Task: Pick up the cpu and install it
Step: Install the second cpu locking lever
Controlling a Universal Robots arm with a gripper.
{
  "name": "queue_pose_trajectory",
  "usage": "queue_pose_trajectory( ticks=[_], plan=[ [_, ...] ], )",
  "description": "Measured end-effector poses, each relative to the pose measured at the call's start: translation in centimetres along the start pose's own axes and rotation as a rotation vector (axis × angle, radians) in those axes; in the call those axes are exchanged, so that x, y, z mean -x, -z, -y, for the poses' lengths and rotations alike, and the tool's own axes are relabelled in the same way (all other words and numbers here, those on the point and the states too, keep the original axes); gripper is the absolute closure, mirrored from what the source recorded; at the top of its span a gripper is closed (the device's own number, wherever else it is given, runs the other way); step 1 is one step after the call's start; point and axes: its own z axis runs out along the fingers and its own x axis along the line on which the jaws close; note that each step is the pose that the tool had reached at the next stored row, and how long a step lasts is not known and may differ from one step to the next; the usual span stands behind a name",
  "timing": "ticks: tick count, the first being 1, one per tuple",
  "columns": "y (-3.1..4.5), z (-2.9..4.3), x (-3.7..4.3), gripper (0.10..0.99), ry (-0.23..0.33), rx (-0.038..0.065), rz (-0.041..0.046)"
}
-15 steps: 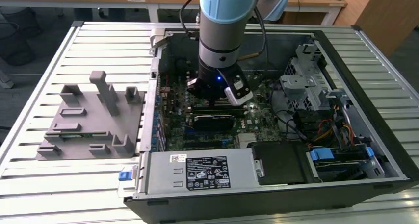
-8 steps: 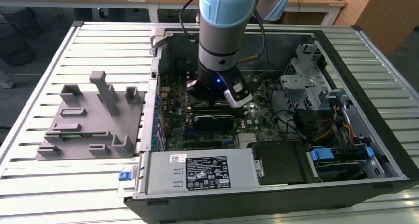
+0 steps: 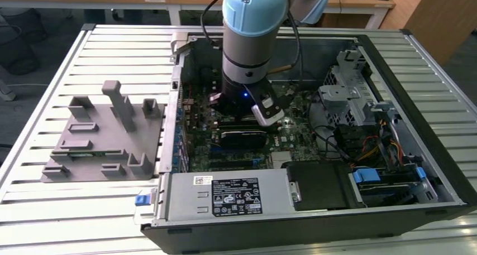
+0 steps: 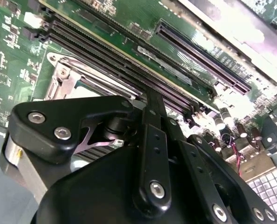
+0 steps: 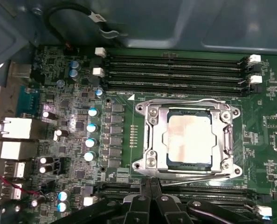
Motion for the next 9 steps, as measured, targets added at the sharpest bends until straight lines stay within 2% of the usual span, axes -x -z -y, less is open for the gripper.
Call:
queue_pose_trajectory(
  ticks=[9],
  plan=[
    [-0.21, -0.02, -0.32, 0.980, 0.000, 0.009, 0.0002]
  ],
)
